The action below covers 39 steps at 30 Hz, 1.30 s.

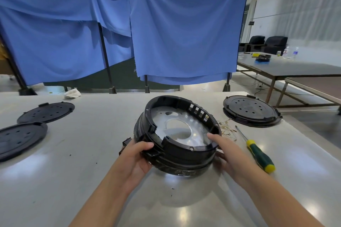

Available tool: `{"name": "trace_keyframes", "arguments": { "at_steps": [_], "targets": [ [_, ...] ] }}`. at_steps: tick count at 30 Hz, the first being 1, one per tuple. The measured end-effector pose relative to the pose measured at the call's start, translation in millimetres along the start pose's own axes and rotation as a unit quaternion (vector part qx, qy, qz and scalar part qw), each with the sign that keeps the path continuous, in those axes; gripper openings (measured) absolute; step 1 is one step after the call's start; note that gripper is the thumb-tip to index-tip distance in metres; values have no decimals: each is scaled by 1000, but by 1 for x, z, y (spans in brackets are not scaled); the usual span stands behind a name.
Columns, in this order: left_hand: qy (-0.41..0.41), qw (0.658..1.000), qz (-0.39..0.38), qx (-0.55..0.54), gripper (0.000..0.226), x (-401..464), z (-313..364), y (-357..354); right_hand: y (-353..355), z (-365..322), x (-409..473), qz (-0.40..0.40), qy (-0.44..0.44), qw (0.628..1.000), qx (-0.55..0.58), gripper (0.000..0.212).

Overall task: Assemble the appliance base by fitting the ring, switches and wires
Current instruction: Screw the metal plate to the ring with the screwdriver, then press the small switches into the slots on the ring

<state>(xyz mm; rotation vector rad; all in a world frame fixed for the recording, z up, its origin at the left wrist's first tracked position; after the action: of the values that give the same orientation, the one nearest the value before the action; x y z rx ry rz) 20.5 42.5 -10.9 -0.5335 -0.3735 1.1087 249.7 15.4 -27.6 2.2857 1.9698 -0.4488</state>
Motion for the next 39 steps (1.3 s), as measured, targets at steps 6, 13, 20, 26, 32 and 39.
{"name": "trace_keyframes", "arguments": {
  "at_steps": [6, 13, 20, 26, 32, 39],
  "targets": [
    [4, 997, -33, 72, 44, 0, -1, -6, 9, -11, -2, 60, 97, 989, -89, 17],
    [34, 985, -81, 149, 63, -3, -4, -14, 23, -22, 2, 96, 140, 985, -30, 35],
    [74, 991, 55, 94, 79, -3, 2, 9, 37, -25, 8, 97, 155, 982, -47, 54],
    [91, 990, 95, 56, 65, -3, 4, 19, 32, -33, 10, 23, 158, 977, -141, 63],
    [145, 985, 77, 43, 59, -5, -8, 19, 15, -53, 14, -58, 163, 949, -262, 65],
    [84, 993, 70, 45, 35, 2, -3, 19, -2, -79, 28, -46, 188, 914, -356, 67]
  ]
}}
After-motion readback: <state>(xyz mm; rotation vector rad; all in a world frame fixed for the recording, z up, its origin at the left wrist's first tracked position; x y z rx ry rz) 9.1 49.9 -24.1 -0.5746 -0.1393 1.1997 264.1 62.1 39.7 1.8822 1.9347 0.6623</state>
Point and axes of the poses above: each hand's wrist, its own x-axis towards the middle knuckle, its own y-axis out of the back of the hand, z = x × y, the point moved 8 cm from there along x, towards the middle knuckle, and after that the axes turned 6 degrees about -z, right-handed, at the moved point
